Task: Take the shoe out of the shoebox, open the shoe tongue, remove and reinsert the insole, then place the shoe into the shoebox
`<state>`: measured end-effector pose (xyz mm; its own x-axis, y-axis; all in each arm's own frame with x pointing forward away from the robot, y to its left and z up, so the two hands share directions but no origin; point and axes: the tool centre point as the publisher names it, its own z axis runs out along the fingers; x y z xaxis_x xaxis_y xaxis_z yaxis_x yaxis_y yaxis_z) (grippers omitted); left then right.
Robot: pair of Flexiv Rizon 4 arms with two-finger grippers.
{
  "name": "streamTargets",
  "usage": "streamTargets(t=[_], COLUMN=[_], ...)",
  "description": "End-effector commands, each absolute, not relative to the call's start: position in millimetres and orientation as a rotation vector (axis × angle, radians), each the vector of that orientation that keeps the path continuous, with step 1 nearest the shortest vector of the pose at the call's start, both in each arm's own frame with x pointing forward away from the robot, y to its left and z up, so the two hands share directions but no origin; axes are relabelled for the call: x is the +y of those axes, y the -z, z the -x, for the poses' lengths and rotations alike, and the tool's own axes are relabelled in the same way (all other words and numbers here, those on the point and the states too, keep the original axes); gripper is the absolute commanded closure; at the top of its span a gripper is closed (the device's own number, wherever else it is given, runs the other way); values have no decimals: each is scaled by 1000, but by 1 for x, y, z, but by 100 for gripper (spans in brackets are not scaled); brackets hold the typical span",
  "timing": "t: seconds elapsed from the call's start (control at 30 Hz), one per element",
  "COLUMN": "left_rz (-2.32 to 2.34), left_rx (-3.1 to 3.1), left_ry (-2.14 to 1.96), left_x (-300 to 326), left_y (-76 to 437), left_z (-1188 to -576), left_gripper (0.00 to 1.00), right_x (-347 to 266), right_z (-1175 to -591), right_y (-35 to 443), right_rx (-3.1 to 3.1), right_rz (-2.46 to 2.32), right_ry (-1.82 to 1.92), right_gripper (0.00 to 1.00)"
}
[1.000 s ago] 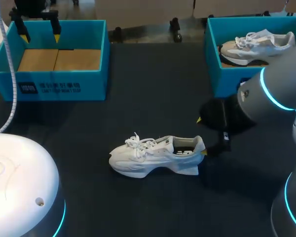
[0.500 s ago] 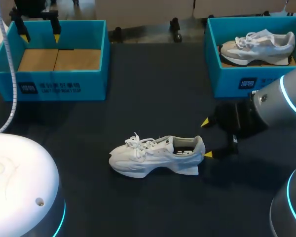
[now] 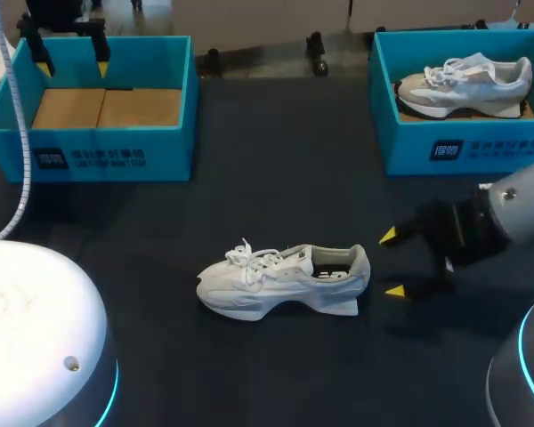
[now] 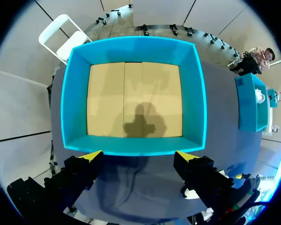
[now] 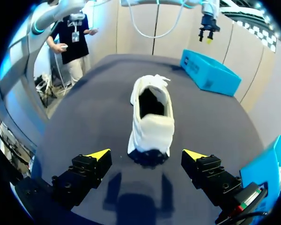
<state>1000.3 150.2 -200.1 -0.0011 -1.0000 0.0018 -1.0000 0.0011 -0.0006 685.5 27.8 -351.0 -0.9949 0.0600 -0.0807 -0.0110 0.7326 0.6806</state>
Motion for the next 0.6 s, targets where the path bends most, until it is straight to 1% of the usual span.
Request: streamTargets(t=[0.03,0.3,0.6], left_rz=[-2220,-2220,-2220], left_rx=[-2222,-2222,-2222], left_ry=[-2,-2,-2], left_x=[150,150,150], left_y=[200,200,200], left_z=[-1000,-1000,-1000], left_gripper=[0,0,0], right_x=[17,6,5], right_z=[-680,-683,-688], right_y=[358,378,381], right_rx=[2812,2809,2781], right_rz=[-74,-158,-206], right_ry=[-1136,-1159,-1187], right_gripper=[0,0,0])
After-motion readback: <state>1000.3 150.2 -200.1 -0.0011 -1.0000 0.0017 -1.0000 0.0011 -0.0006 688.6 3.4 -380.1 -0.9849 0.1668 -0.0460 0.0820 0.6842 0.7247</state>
